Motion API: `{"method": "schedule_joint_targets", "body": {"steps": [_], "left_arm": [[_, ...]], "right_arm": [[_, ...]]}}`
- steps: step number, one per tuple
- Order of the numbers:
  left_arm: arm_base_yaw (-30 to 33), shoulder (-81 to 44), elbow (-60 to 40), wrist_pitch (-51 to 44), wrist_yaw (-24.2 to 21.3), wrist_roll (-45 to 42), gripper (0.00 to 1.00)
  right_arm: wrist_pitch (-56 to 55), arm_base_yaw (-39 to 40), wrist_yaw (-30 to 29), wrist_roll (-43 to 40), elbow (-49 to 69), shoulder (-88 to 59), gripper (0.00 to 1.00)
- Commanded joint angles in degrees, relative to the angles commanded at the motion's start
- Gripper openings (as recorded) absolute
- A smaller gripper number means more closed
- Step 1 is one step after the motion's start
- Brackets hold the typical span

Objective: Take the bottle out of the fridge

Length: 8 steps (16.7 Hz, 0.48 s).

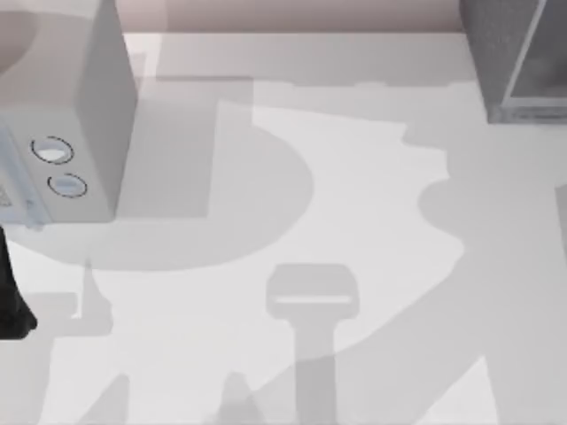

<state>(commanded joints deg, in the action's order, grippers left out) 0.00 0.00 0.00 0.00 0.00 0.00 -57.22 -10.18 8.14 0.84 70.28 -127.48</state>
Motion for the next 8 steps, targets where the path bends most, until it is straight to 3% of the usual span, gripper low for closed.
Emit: {"method": "schedule_joint_targets", "body": {"steps": [8], "left_arm": [[0.00, 0.00, 0.00, 0.00, 0.00, 0.00, 1.00]], "right_arm": [[7.34, -0.17, 0.08, 0.15, 1.50, 4.90, 0.00]]}}
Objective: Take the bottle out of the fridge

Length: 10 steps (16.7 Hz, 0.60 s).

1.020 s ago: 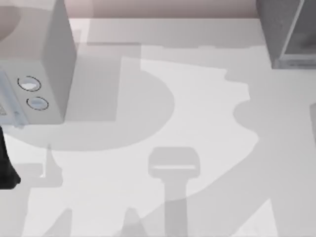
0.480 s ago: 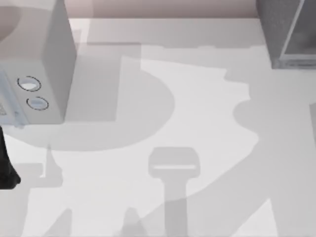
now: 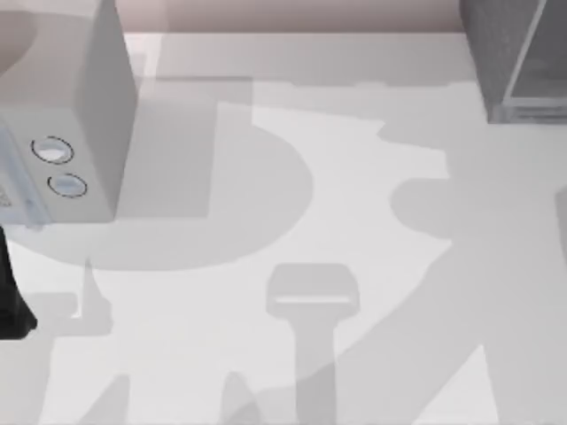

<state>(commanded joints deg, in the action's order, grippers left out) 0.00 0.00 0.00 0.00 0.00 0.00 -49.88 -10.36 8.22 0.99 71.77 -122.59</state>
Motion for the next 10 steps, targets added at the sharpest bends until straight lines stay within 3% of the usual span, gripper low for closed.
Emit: {"method": "schedule_joint_targets", "body": {"steps": [10], "left_arm": [[0.00, 0.00, 0.00, 0.00, 0.00, 0.00, 1.00]], "right_arm": [[-0.21, -0.53, 0.66, 0.03, -2.95, 5.71, 0.00]]}}
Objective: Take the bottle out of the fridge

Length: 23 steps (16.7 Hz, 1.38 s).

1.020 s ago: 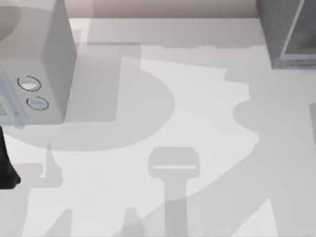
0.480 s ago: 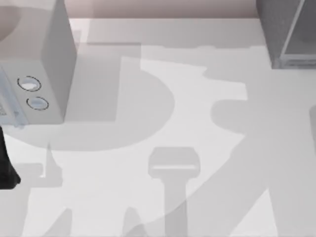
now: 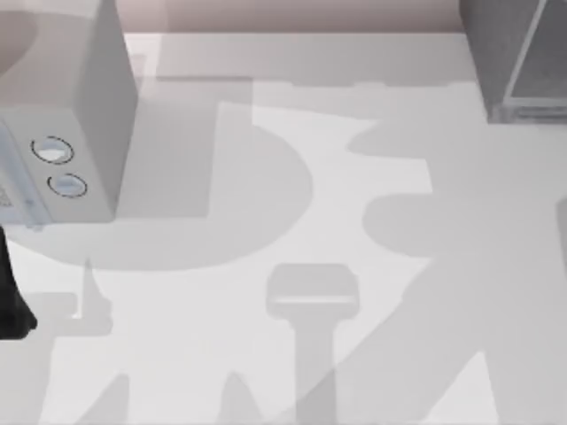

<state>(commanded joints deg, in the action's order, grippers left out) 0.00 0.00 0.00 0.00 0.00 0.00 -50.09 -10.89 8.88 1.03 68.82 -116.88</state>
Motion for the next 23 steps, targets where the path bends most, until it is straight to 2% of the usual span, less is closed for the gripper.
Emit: {"method": "schedule_joint_targets", "body": {"steps": [7, 14, 19, 23], "left_arm": [[0.00, 0.00, 0.00, 0.00, 0.00, 0.00, 1.00], [0.00, 0.00, 0.00, 0.00, 0.00, 0.00, 1.00], [0.00, 0.00, 0.00, 0.00, 0.00, 0.00, 1.00], [0.00, 0.00, 0.00, 0.00, 0.00, 0.00, 1.00]], "right_arm": [[-5.00, -1.52, 1.66, 0.12, -19.68, 10.82, 0.00], [-6.49, -1.66, 2.15, 0.24, -22.21, 13.15, 0.00], [-2.20, -0.52, 1.27, -0.17, -25.65, 21.04, 0.00], [6.36, 1.37, -0.46, -0.57, -32.69, 37.07, 0.00]]}}
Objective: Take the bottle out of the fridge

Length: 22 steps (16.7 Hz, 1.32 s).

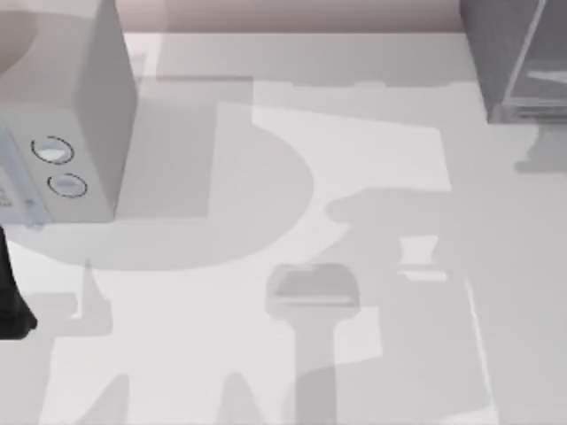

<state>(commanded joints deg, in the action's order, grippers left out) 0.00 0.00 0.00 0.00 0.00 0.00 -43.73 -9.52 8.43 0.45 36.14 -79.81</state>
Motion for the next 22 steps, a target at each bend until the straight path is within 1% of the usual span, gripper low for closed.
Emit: {"method": "schedule_joint_targets", "body": {"steps": [9, 13, 17, 22], "left_arm": [[0.00, 0.00, 0.00, 0.00, 0.00, 0.00, 1.00], [0.00, 0.00, 0.00, 0.00, 0.00, 0.00, 1.00], [0.00, 0.00, 0.00, 0.00, 0.00, 0.00, 1.00], [0.00, 0.00, 0.00, 0.00, 0.00, 0.00, 1.00]], "right_arm": [[28.20, 5.70, -5.10, -0.13, -23.62, 52.24, 0.00], [38.23, 8.04, -7.14, -0.26, -31.80, 70.36, 0.00], [43.31, 9.39, -8.32, -0.43, -35.82, 79.08, 0.00], [43.73, 9.51, -8.43, -0.45, -36.14, 79.81, 0.00]]}}
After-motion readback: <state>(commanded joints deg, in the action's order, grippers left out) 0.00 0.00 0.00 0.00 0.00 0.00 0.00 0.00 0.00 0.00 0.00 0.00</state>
